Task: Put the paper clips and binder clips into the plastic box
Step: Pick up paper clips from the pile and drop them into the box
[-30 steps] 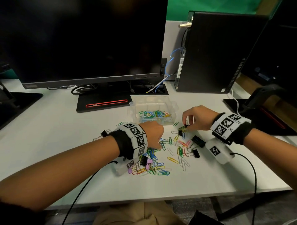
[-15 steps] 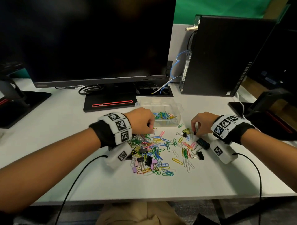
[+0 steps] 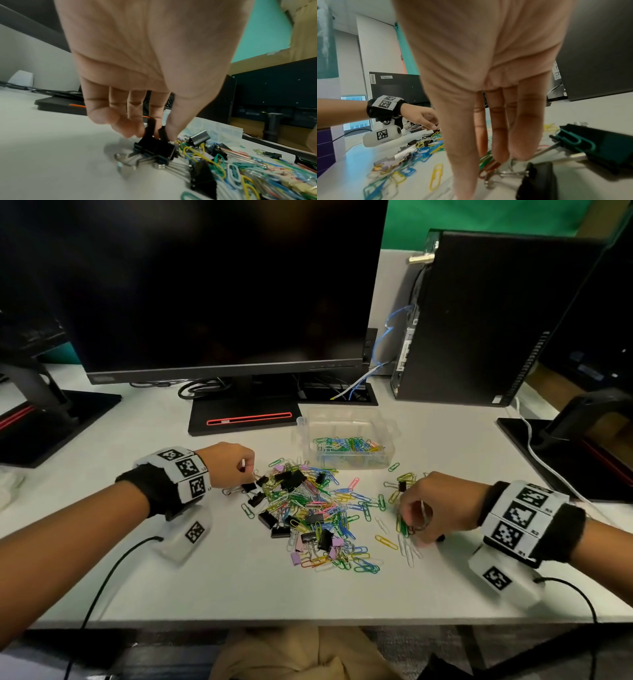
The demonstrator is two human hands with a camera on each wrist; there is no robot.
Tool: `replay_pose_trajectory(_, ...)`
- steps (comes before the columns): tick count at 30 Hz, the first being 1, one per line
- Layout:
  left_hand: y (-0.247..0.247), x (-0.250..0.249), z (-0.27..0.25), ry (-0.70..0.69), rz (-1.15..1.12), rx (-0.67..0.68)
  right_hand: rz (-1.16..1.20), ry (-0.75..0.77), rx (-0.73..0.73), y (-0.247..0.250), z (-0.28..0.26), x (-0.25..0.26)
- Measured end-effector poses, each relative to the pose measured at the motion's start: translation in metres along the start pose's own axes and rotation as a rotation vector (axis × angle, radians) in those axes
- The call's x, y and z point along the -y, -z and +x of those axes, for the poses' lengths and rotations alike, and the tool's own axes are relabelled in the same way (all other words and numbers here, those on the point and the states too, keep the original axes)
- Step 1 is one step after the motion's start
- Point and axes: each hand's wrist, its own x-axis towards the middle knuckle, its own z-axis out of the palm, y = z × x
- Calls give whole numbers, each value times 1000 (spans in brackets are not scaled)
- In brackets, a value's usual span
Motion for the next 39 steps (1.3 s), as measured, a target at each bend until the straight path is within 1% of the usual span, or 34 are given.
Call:
replay_pose_trajectory(2, 2, -2, 1, 14, -29, 17, -30, -29, 7, 0, -1, -3)
replay_pose_trajectory(5, 4, -4, 4, 37, -14, 16, -87, -79, 16, 1, -4, -10)
replay_pose_trajectory(7, 8, -8, 4, 43, 16, -15, -86, -111, 20, 0, -8, -15)
replay_pose_trajectory(9, 13, -17, 1, 16, 44, -71, -85, -138, 21, 0, -10, -19)
replay_pose_trajectory(11, 17, -32, -3, -68, 28, -128, -81, -142, 0, 0, -12, -20)
replay_pose_trajectory(13, 18, -54, -8, -172, -18, -141, -45, -121, -51, 1, -10, -16)
replay_pose_trajectory(15, 16, -77, -9, -278, -32, -116, -28, -93, -89, 2, -4, -9)
replay_pose_trajectory(18, 14, -109, -4, -413, -3, -49, -54, -88, -99, 1, 7, 0)
replay_pose_trajectory(21, 9, -128, 3, -480, 36, 24, -34, -86, -134, -1, 15, 2)
replay_pose_trajectory(24, 1, -134, 9, -487, 87, 95, 34, -51, -146, -3, 20, 7)
replay_pose_trajectory(27, -7, -133, 11, -468, 116, 134, 100, -19, -129, -2, 23, 12)
replay_pose_trajectory(31, -10, -128, 11, -430, 65, 129, 64, -14, -224, 2, 31, 17)
replay_pose_trajectory(32, -10, -127, 11, -409, 48, 127, 60, -6, -217, 3, 34, 19)
replay_pose_trajectory(36, -8, -118, 8, -343, -19, 140, 52, 38, -107, 0, 48, 27)
replay_pose_trajectory(39, -8, -110, 6, -324, -48, 155, 61, 70, -81, -2, 53, 36)
